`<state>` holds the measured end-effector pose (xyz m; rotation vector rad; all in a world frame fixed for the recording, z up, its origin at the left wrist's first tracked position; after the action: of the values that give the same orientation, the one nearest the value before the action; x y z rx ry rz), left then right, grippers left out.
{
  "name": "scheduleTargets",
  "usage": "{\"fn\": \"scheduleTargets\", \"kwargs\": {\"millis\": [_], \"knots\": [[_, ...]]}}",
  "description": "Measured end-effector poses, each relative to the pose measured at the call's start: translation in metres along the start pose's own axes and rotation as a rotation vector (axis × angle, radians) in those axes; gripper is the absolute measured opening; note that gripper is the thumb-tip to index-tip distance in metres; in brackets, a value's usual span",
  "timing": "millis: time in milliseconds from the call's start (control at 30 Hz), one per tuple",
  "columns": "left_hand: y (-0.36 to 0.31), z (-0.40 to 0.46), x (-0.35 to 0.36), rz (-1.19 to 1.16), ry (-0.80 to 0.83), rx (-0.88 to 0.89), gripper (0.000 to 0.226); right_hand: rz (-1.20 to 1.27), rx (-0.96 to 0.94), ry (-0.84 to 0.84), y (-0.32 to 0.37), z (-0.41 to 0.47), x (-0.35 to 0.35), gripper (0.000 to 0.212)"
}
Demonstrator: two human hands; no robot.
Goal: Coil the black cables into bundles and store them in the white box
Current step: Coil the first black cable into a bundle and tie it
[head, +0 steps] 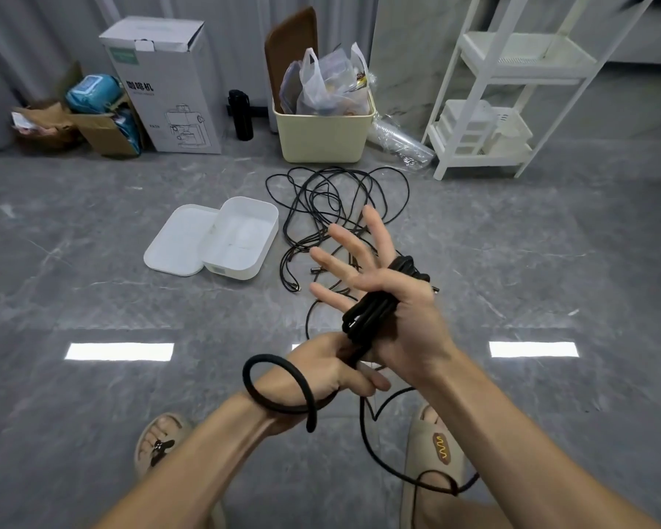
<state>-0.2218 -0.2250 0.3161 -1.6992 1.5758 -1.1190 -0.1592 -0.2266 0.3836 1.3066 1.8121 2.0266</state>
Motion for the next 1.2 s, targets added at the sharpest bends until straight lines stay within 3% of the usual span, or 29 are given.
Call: {"fn": "scheduleTargets", "kwargs": {"millis": [133, 200, 333, 433, 533, 600, 700, 833, 900, 1000, 1100, 1200], "knots": [[0.005, -0.010, -0.010, -0.105, 0.045, -0.018, 0.047, -0.517, -0.159, -0.122, 0.022, -0.003, -0.014, 0.071], [0.004, -0.017, -0.011, -0.103, 0.077, -0.016, 0.046, -0.664, -0.204, -0.176, 0.029, -0.004, -0.021, 0.068], [0.003, -0.024, 0.005, 0.127, 0.135, -0.013, 0.035, -0.975, -0.221, -0.277, 0.030, -0.011, -0.023, 0.069], [-0.001, -0.023, 0.006, 0.250, 0.122, -0.014, 0.026, -1.213, -0.114, -0.221, 0.014, -0.010, -0.025, 0.051], [-0.005, -0.023, -0.008, 0.428, 0.060, 0.026, 0.016, -1.456, -0.016, -0.079, -0.002, -0.008, -0.022, 0.069], [-0.007, -0.023, -0.017, 0.548, 0.009, 0.057, 0.006, -1.778, 0.070, 0.073, -0.018, -0.007, -0.019, 0.050], [-0.015, -0.022, -0.031, 0.581, -0.068, 0.097, 0.031, -1.565, 0.362, 0.008, -0.033, -0.013, -0.047, 0.063], [-0.029, -0.025, -0.047, 0.628, -0.176, 0.188, 0.053, -1.372, 0.437, -0.018, -0.032, -0.010, -0.056, 0.029], [-0.034, -0.027, -0.054, 0.632, -0.195, 0.253, 0.037, -1.215, 0.449, -0.014, -0.032, -0.012, -0.053, 0.009], [-0.038, -0.031, -0.065, 0.613, -0.215, 0.293, 0.001, -1.068, 0.489, 0.120, -0.034, -0.018, -0.041, 0.028], [-0.037, -0.031, -0.073, 0.638, -0.266, 0.289, 0.011, -1.080, 0.509, 0.208, -0.035, -0.022, -0.035, 0.050], [-0.034, -0.028, -0.080, 0.506, -0.324, 0.222, 0.017, -1.096, 0.461, 0.106, -0.035, -0.017, -0.040, 0.030]]}}
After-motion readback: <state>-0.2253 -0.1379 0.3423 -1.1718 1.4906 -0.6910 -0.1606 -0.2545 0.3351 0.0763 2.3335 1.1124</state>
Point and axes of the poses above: each hand's wrist, its own z-axis towards the middle knuckle, its own x-axis out of the palm, y = z × x, the point moved 10 cm from there along z, towards the middle knuckle, and after that the axes turned 7 degrees about -z, right-handed, at the moved point
